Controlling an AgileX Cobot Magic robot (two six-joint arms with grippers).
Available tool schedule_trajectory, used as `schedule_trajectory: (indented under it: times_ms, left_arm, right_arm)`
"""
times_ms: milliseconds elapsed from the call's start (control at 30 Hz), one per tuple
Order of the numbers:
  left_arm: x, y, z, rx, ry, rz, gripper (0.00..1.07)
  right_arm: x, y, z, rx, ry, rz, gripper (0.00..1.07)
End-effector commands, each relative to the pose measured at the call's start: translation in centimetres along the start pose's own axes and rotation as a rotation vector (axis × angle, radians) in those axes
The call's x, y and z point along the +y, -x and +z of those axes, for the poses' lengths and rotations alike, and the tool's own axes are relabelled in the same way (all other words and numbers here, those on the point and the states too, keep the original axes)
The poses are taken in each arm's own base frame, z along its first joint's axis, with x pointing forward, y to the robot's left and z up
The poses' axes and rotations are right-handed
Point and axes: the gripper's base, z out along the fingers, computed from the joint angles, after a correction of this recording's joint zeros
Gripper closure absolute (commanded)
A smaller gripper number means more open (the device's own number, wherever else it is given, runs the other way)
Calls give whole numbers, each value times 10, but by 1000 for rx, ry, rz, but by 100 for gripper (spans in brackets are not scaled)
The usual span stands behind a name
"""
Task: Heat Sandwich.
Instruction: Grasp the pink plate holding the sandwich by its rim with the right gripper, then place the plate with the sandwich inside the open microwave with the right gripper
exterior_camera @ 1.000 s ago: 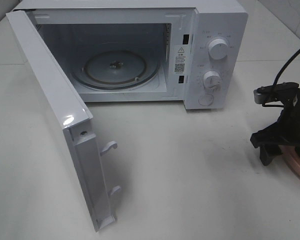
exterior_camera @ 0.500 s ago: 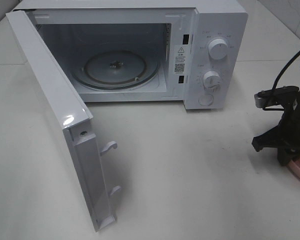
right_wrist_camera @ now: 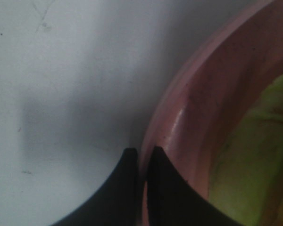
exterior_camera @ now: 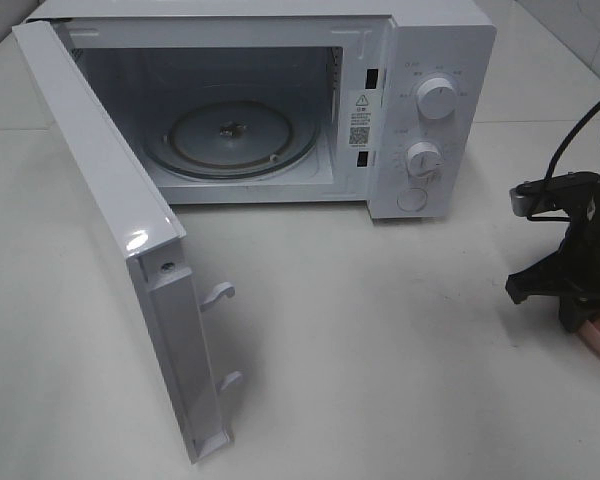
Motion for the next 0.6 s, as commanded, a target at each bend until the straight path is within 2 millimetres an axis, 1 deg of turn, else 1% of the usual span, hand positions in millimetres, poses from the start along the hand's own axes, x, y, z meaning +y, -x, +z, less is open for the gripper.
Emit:
schedule_trajectory:
  times_ms: [33, 233, 300, 367, 433, 533, 600]
  left_arm:
    - [0, -2, -3, -31, 2, 1, 3]
    - [0, -2, -3, -31, 2, 1, 3]
    - [0, -2, -3, -31, 2, 1, 3]
    - [0, -2, -3, -31, 2, 1, 3]
    - [0, -2, -3, -31, 2, 1, 3]
    - [0, -2, -3, -31, 2, 1, 3]
    - [0, -2, -3, -31, 2, 1, 3]
  right_arm:
    - [-2, -1, 1, 17, -19, -12, 107]
    - [2, -2, -4, 30, -93, -36, 107]
    - [1, -4, -11, 24, -118, -31, 107]
    - [1, -4, -13, 23, -123, -27, 107]
    - [-1, -6, -22, 15, -131, -18, 107]
    - [-3, -9, -27, 17, -139, -16, 107]
    - [-2, -13, -36, 27, -152, -15, 107]
